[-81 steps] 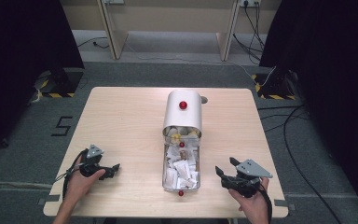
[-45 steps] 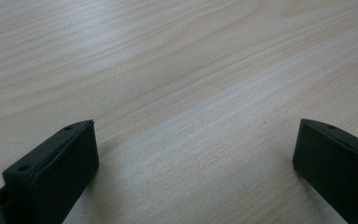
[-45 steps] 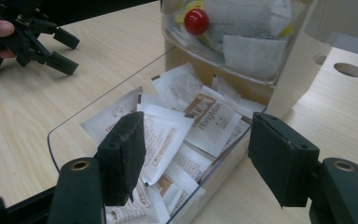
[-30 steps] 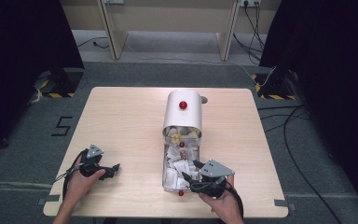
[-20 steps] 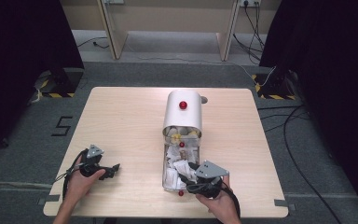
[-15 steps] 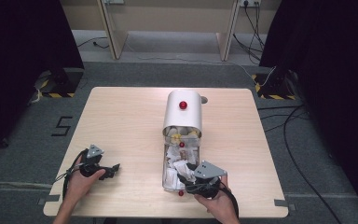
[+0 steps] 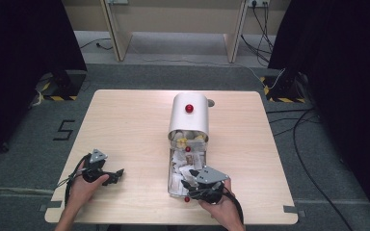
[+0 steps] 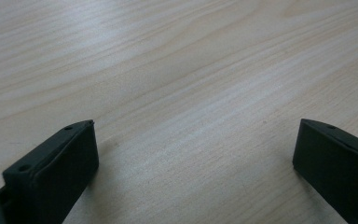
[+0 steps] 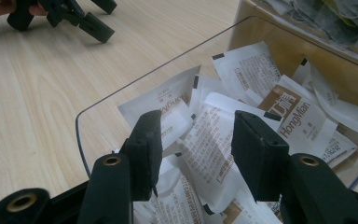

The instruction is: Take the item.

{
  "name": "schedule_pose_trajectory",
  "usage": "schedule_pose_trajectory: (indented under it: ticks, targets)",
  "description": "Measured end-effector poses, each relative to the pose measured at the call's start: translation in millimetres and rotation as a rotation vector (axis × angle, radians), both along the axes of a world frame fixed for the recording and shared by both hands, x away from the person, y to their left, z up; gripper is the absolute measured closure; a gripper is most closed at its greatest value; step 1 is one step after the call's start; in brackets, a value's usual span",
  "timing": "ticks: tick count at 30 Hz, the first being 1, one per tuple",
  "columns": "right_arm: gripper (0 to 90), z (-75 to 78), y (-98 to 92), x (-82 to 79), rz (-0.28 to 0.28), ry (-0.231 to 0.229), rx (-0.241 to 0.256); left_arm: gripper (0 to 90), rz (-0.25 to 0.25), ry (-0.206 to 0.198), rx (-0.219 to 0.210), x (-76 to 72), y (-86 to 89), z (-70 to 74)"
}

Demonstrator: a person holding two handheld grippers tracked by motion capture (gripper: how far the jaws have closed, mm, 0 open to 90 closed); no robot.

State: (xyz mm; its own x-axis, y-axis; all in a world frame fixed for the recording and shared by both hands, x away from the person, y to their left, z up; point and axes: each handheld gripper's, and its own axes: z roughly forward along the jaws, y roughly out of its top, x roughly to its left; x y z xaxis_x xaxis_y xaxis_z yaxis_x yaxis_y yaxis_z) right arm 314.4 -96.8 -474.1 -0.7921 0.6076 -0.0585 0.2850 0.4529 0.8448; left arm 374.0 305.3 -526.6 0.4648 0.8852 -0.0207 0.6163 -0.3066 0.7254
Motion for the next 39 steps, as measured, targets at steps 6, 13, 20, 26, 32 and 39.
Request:
schedule_pose_trajectory:
  ticks: [6,13,20,26,32,39]
  targets:
    - [56.2,-2.8,3.0,2.6,0.009,0.0,-0.022,0.0,0.0,0.0,0.0,0.0,0.0,0.0]
    - [65.5,-7.1,1.8,7.4,0.009,0.008,-0.032,0.0,0.0,0.0,0.0,0.0,0.0,0.0]
    - [71.1,-9.1,-2.5,10.0,0.017,0.023,-0.011,0.0,0.0,0.0,0.0,0.0,0.0,0.0]
    - [80.6,-8.4,-4.8,10.3,0.024,0.02,0.006,0.0,0.0,0.0,0.0,0.0,0.0,0.0]
    - [84.0,-7.8,-6.2,9.0,0.019,0.009,0.02,0.0,0.0,0.0,-0.001,0.0,-0.1,0.0]
    - [84.6,-6.8,-7.6,9.5,0.014,0.005,0.023,0.0,0.0,0.0,0.0,0.0,0.0,0.0]
